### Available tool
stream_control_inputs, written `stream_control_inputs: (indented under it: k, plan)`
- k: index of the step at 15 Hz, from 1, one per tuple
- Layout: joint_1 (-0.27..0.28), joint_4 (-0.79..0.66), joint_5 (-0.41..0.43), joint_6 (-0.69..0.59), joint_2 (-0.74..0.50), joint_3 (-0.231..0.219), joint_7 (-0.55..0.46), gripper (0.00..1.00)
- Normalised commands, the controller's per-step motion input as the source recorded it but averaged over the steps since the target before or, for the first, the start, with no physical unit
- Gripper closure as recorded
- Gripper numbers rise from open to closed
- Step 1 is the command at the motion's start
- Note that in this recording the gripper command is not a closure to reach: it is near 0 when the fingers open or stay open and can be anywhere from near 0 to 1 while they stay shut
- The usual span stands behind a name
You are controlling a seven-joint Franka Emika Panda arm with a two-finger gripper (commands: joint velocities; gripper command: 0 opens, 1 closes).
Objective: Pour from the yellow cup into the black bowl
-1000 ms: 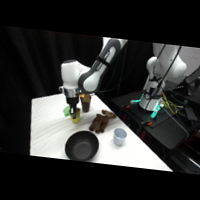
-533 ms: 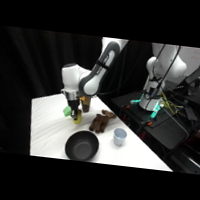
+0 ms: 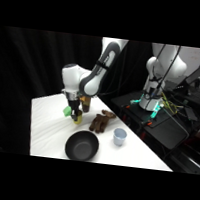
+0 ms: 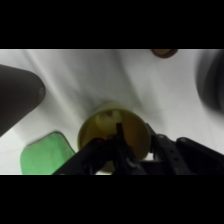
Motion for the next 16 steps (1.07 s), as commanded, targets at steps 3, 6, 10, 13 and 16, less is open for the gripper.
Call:
stream_control_inputs:
  k: [3, 6, 10, 13, 16]
  plan:
    - [0.175, -0.12, -0.216, -0.11, -0.17, -0.169, 0.21, 0.00]
    - [0.144, -0.17, -0.213, -0.21, -0.33, -0.148, 0.17, 0.00]
    - [0.130, -0.24, -0.236, -0.30, -0.54, -0.139, 0.21, 0.00]
    - [0.111, -0.30, -0.244, -0.31, -0.68, -0.072, 0.22, 0.00]
    - [0.041, -0.36, -0.199, -0.22, -0.71, 0.026, 0.10, 0.00]
